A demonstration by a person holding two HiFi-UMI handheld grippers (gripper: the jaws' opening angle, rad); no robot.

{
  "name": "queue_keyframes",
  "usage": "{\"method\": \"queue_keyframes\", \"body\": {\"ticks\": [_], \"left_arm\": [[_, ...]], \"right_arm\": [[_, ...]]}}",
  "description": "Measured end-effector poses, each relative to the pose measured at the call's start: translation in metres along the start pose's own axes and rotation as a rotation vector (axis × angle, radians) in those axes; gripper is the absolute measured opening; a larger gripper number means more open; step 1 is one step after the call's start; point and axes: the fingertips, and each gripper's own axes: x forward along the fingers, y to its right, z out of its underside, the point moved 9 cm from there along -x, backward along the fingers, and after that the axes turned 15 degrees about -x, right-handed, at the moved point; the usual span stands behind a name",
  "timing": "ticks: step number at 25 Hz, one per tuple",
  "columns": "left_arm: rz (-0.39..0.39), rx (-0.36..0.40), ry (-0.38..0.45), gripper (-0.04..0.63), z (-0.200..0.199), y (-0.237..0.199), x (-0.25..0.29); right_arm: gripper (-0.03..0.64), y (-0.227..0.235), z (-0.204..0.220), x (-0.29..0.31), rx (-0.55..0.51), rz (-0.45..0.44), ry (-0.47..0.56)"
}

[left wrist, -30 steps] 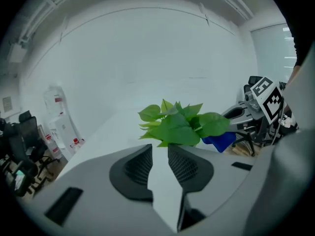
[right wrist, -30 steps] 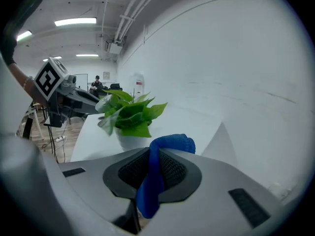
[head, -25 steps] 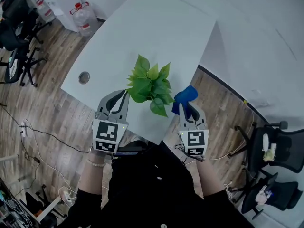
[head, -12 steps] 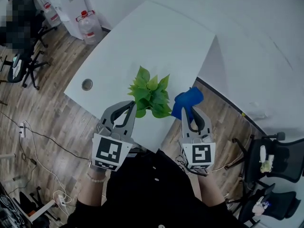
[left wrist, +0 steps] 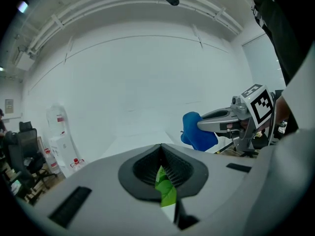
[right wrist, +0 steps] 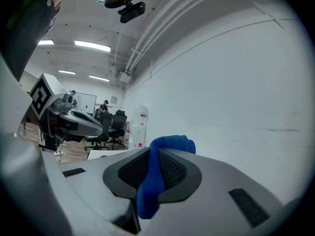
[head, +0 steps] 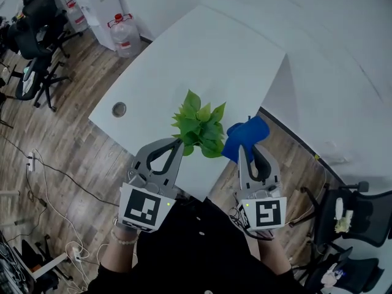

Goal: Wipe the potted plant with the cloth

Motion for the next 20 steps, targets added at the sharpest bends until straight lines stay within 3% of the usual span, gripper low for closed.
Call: {"method": "queue_keyframes", "body": {"ticks": [20], "left_arm": [[0.001, -0.019, -0.003, 0.014, -0.0027, -0.0072, 0.0053]], "right_arm": [[0.080, -0.0074, -0.0085, 0.0034, -0.056, -0.014, -0.007]]}}
